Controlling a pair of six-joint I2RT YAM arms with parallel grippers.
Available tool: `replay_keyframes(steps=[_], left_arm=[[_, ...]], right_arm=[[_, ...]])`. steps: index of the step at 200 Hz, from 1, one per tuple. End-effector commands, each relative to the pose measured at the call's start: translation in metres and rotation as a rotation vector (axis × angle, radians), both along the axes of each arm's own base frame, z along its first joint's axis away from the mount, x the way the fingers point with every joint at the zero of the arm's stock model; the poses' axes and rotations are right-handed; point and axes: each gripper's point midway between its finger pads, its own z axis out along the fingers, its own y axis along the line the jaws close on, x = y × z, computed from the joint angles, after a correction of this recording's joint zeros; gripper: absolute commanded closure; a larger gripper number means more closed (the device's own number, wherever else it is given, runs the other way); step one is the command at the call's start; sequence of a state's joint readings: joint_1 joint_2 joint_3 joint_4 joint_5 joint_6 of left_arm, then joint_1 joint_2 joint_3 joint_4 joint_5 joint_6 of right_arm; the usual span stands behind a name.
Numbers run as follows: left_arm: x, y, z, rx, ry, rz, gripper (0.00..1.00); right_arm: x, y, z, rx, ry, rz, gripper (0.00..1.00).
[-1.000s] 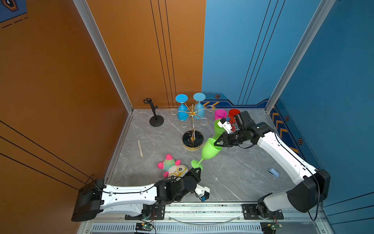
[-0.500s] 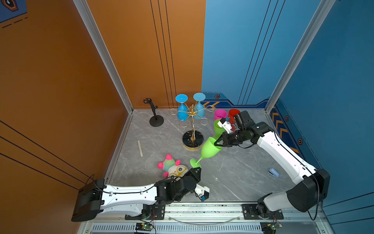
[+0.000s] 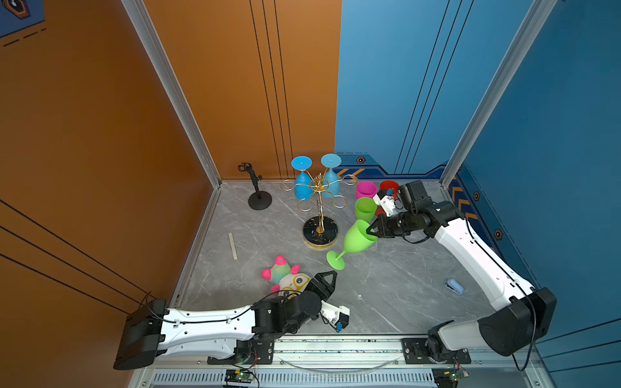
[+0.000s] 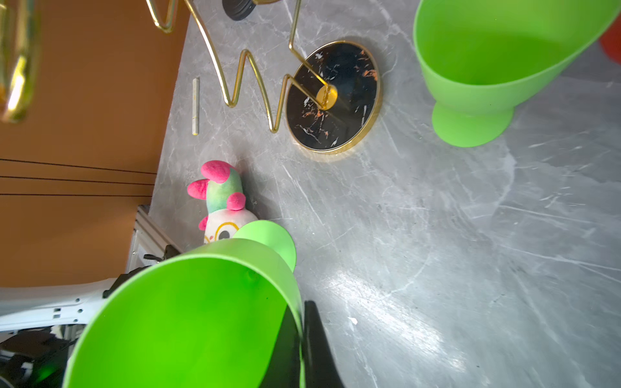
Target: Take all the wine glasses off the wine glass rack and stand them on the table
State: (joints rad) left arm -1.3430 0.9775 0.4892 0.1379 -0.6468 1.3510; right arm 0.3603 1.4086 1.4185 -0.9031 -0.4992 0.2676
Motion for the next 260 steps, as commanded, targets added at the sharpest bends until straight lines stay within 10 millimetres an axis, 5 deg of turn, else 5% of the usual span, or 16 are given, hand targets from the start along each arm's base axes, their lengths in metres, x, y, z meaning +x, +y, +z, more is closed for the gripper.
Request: replay_keyframes(steps=[1,54,134,195,260], left_arm=[[0.000,-0.004,0.037,-0.259,0.100,0.061,0.27],[0.023,0.021,0.080,-0.630,0.238,0.342,0.18],[0.057,0.084,0.101,-0.973,0.374,0.642,0.08],[0.076,0.134,0.083,-1.074,0.457,0.863,0.08],[0.083,0.157,0.077,-1.150,0.514,0.950,0.07]], right_arm=[[0.003,-0.024,0.014,-0.107,-0.082,-0.049,1.00],[0.014,-0.066,0.006,-0.305,-0.121,-0.163,1.00],[0.043,-0.123,-0.005,-0.446,-0.100,-0.347,1.00],[0.079,-0.146,-0.013,-0.537,-0.098,-0.423,1.00],[0.127,-0.152,-0.035,-0.581,-0.099,-0.455,1.00]])
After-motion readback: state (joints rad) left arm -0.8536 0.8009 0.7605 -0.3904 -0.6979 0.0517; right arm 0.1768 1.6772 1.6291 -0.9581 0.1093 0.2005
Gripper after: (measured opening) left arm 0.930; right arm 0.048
